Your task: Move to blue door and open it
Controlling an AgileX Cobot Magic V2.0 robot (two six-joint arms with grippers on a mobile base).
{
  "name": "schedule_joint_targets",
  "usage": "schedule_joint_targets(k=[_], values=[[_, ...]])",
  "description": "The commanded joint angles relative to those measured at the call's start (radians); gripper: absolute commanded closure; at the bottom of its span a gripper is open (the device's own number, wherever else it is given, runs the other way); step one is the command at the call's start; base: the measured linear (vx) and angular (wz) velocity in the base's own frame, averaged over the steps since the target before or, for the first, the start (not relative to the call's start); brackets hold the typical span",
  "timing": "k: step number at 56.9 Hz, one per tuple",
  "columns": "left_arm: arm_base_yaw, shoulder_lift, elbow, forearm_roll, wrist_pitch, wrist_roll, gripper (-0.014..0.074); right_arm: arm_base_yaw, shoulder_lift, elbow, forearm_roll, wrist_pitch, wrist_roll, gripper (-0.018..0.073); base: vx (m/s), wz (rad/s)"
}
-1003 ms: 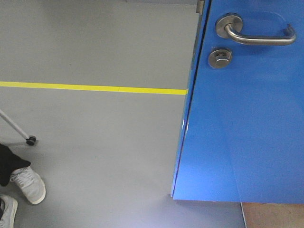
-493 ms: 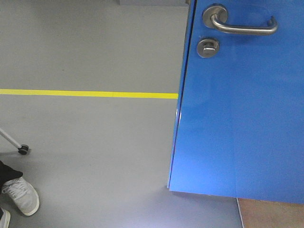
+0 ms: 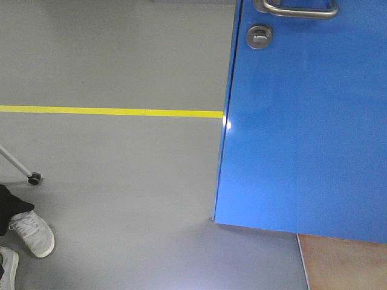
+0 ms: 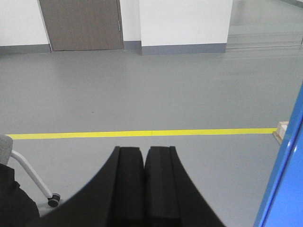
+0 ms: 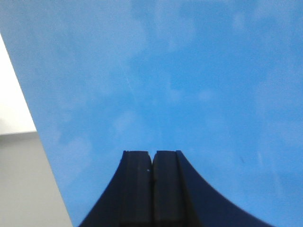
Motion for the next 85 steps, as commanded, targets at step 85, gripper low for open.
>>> schedule_joint_targets(k=[85], values=[[-0.006, -0.012, -0.026, -0.003, -0.085, -0.007, 0.0524, -0.007, -0.276, -0.031, -0.006, 0.279, -0.005, 0.0547, -0.11, -0.05]])
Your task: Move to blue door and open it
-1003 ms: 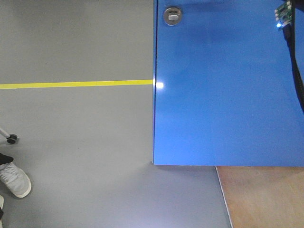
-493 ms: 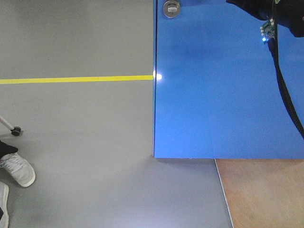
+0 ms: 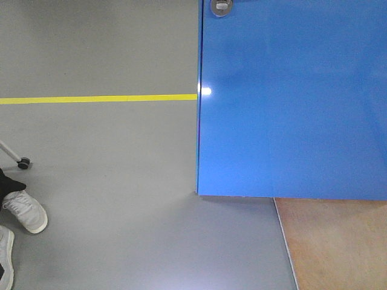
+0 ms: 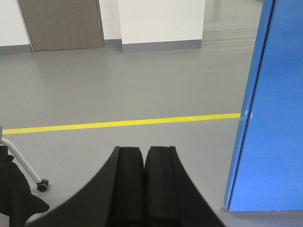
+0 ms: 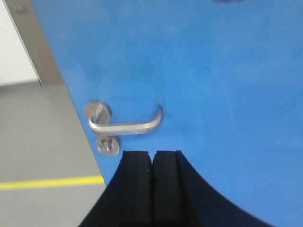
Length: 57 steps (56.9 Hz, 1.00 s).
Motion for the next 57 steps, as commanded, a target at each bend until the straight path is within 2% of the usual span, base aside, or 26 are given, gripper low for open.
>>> schedule_joint_targets(k=[1, 12, 18, 24, 31, 44, 57], values=[[-0.006, -0.012, -0.026, -0.003, -0.085, -0.007, 0.0524, -0.006, -0.091, -0.032, -0.006, -0.073, -0.005, 0.0547, 0.01, -0.03], [-0.006, -0.012, -0.026, -0.003, -0.085, -0.007, 0.0524, -0.006, -0.187, 0.022, -0.009, -0.106, -0.006, 0.0547, 0.00, -0.01], [-0.006, -0.012, -0.026, -0.003, -0.085, -0.007, 0.0524, -0.006, -0.264, 0.137, -0.117, -0.231, -0.083, 0.0547, 0.00, 0.00], [-0.006, -0.012, -0.026, -0.003, -0.085, -0.007, 0.0524, -0.006, -0.347, 0.287, -0.162, -0.251, -0.104, 0.0547, 0.00, 0.00], [-0.006, -0.012, -0.026, -0.003, -0.085, -0.007, 0.0524, -0.006, -0.458, 0.506, -0.164, -0.263, -0.124, 0.0547, 0.00, 0.00], [-0.006, -0.012, -0.026, -0.003, -0.085, -0.007, 0.0524, -0.006, -0.692, 0.913, -0.148, -0.399, -0.137, 0.0547, 0.00, 0.00], [-0.006, -0.012, -0.026, -0.003, -0.085, -0.007, 0.0524, -0.006, -0.984, 1.215, -0.039, -0.437, -0.137, 0.0547, 0.00, 0.00]])
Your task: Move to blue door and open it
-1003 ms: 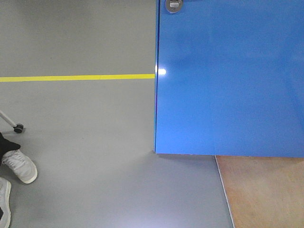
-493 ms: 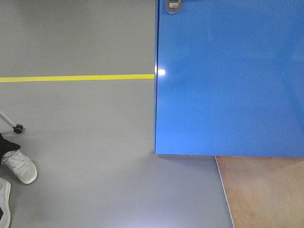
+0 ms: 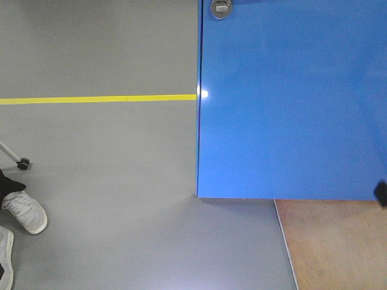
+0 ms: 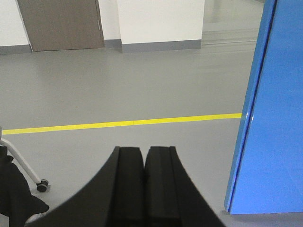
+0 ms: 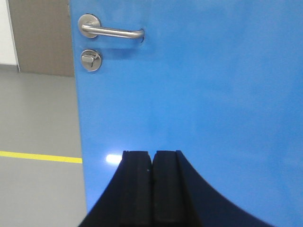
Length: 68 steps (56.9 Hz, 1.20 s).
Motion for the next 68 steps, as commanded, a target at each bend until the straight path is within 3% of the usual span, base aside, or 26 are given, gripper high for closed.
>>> schedule_joint_targets(k=[1, 10, 21, 68], values=[[-0.006, -0.012, -0.026, -0.003, -0.085, -0.007, 0.0524, -0.006, -0.093, 0.072, 0.056, -0.102, -0.006, 0.0547, 0.00, 0.00], [-0.006, -0.012, -0.026, -0.003, -0.085, -0.007, 0.0524, -0.006, -0.275, 0.239, 0.116, -0.102, -0.006, 0.0547, 0.00, 0.00], [-0.006, -0.012, -0.026, -0.003, -0.085, -0.007, 0.0524, -0.009, -0.442, 0.290, 0.073, 0.008, -0.052, 0.0547, 0.00, 0.00], [-0.006, -0.013, -0.026, -0.003, -0.084, -0.007, 0.0524, -0.009, -0.436, 0.290, 0.060, 0.012, -0.060, 0.0547, 0.00, 0.00]])
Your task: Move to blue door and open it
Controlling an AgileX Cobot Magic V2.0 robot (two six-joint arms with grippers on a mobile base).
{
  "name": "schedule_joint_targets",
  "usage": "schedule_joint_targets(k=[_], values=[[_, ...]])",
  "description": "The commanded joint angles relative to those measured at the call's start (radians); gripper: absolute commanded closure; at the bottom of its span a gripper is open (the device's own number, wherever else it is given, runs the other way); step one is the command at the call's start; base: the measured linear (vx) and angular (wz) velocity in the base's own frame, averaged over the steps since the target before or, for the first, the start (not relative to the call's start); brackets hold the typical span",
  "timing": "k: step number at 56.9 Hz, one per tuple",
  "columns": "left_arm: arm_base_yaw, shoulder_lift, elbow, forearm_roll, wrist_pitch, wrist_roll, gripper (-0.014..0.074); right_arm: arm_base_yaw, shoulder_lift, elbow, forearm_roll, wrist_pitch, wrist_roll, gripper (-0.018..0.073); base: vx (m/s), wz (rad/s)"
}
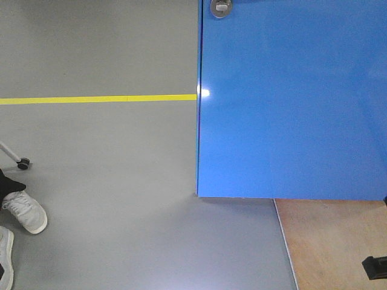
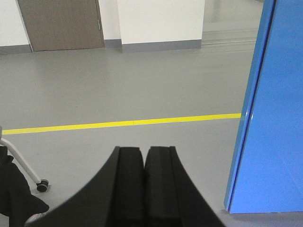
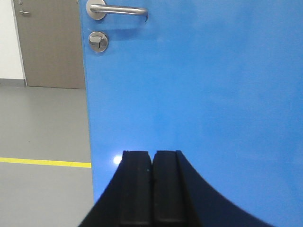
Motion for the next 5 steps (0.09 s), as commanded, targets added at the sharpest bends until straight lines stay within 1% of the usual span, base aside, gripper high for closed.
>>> schedule_joint_targets(k=[1, 5], values=[[-0.006, -0.013, -0.026, -0.003, -0.084, -0.007, 0.0524, -0.007, -0.014, 0.002, -0.008, -0.078, -0.007, 0.0547, 0.00, 0.00], [-0.006, -0.013, -0.026, -0.003, -0.084, -0.007, 0.0524, -0.007, -0.014, 0.002, -0.008, -0.078, -0.007, 0.0547, 0.00, 0.00]])
